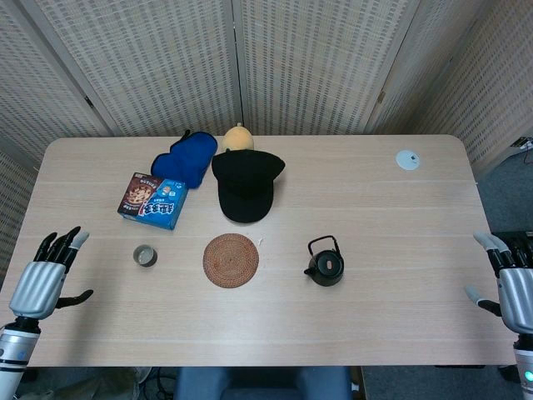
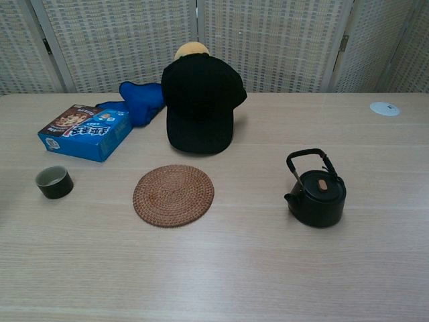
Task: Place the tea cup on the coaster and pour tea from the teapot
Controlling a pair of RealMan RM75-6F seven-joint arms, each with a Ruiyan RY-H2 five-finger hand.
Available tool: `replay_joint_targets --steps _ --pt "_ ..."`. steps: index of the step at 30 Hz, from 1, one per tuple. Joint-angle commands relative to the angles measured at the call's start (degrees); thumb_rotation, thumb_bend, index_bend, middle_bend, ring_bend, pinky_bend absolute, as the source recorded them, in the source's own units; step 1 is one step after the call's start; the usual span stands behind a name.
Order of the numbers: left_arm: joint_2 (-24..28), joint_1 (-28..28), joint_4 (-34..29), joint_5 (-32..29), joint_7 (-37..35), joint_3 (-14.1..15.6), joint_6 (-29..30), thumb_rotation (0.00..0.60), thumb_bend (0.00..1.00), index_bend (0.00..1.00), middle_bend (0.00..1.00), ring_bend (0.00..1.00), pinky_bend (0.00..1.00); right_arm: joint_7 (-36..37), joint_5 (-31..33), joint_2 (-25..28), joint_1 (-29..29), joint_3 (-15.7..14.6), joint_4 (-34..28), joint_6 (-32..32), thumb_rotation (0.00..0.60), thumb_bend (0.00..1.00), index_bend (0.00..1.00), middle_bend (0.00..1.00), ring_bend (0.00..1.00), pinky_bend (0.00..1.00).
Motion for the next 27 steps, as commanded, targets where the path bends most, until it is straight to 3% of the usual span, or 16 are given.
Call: replay_joint_targets --steps 1,9,12,17,20,27 --pt "-0.49 -2.53 2.04 -0.33 -1.16 -0.56 -3.43 0.6 0.14 0.08 0.12 0.22 0.09 0.11 -0.55 0.17 0.21 -0.02 -0.2 -0.07 0.6 0.05 0.18 0.22 0.14 0.1" --pt "-2.76 -8.86 7.0 -1.86 -0.6 -1.48 -12.27 0.6 0.14 0.15 0.38 0.44 0.46 -0.37 -0.98 0.39 1.06 -0.17 -0.88 -1.48 0.6 0.06 0.18 0.22 0.14 0.1" --pt "-3.54 -11.25 8.49 -2.39 -1.13 -1.54 -15.87 0.6 0.14 0.16 0.52 0.56 0.63 -0.6 -1.16 0.59 1.39 -0.18 -1.24 -1.92 0.6 0.06 0.18 0.22 0.14 0.1" --pt "-5.57 -14.71 11.24 -3.16 -0.96 -1.42 -20.74 0.6 0.14 0.17 0.72 0.73 0.83 -0.7 -1.31 0.75 1.85 -0.21 -1.58 -2.56 0.6 0.06 0.18 0.22 0.14 0.1" --pt "-7.14 -16.34 13.25 -4.65 -0.66 -1.47 -23.7 0.6 0.14 0.19 0.81 0.81 0.88 -0.72 -1.27 0.72 2.05 -0.3 -1.53 -2.98 0.6 0.06 0.18 0.22 0.14 0.1" --pt "-10.22 -19.14 16.28 -7.76 0.59 -1.41 -28.81 0.6 0.14 0.25 0.88 0.88 0.9 -0.79 -0.96 0.66 2.26 -0.4 -1.35 -3.47 0.6 0.06 0.18 0.22 0.14 0.1"
